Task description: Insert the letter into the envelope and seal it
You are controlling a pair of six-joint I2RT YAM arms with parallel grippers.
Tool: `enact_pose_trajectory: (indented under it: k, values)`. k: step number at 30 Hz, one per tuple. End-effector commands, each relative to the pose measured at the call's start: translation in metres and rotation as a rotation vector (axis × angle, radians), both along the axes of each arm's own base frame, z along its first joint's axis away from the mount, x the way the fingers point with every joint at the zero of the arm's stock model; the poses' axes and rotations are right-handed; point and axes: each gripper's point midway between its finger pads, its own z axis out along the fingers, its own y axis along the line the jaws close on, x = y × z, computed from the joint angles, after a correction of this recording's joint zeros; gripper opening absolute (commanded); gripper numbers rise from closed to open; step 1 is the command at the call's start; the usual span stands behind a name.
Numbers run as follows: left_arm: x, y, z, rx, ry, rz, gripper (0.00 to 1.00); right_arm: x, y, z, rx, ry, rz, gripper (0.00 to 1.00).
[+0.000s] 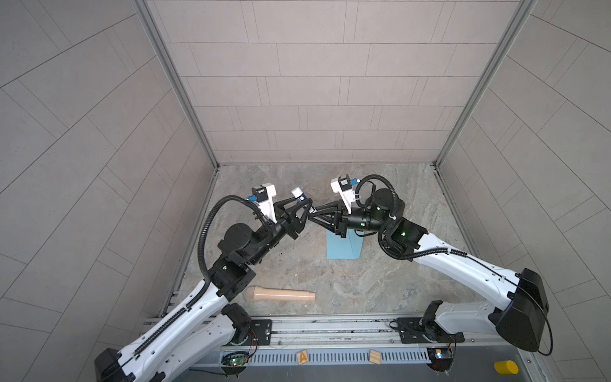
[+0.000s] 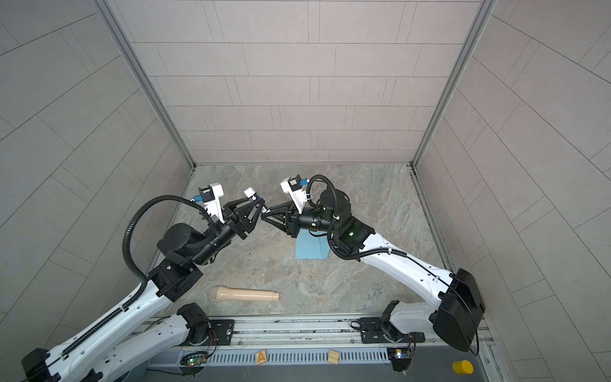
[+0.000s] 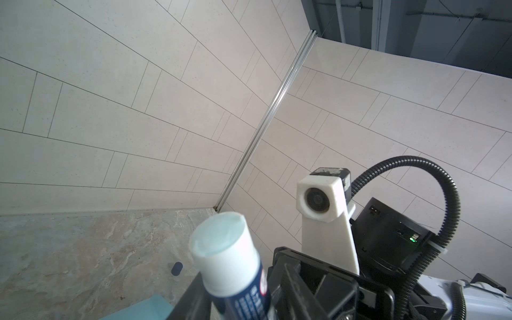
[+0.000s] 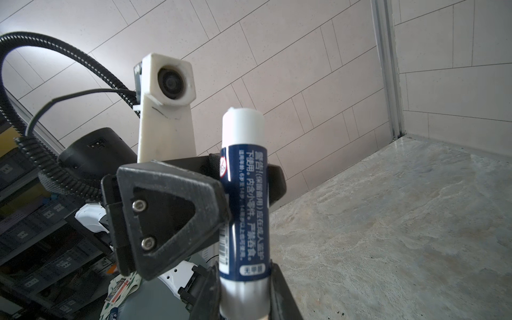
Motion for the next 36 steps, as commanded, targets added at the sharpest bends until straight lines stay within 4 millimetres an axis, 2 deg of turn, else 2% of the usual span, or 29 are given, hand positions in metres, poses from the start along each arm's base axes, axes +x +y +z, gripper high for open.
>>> enact_pose_trajectory:
  k: [1, 7, 17, 23, 29, 30, 33, 36]
  values:
    - [-0.007, 0.006, 0.023, -0.04, -0.064, -0.005, 0.43, -0.008, -0.006, 0.023, 0.045, -0.054, 0.011, 0.0]
    - [-0.007, 0.003, 0.024, -0.049, -0.062, -0.028, 0.38, -0.009, -0.005, 0.023, 0.048, -0.049, 0.02, 0.0]
    - [-0.006, 0.001, 0.021, -0.055, -0.052, -0.041, 0.16, -0.009, -0.004, 0.022, 0.045, -0.048, 0.024, 0.0]
    - [-0.005, 0.001, 0.021, -0.058, -0.052, -0.045, 0.11, -0.01, -0.004, 0.023, 0.044, -0.049, 0.03, 0.0]
    - [-0.004, 0.001, 0.018, -0.054, -0.047, -0.042, 0.0, -0.008, -0.008, 0.025, 0.036, -0.059, 0.014, 0.01]
    - [-0.003, 0.001, 0.018, -0.055, -0.045, -0.039, 0.0, -0.008, -0.008, 0.024, 0.033, -0.06, 0.011, 0.04]
    - [0.0, 0.004, 0.018, -0.07, -0.031, -0.019, 0.0, -0.007, -0.01, 0.025, 0.022, -0.071, -0.002, 0.23]
    - [0.006, 0.01, 0.016, -0.093, -0.002, 0.018, 0.0, -0.004, -0.013, 0.023, -0.002, -0.09, -0.031, 0.47]
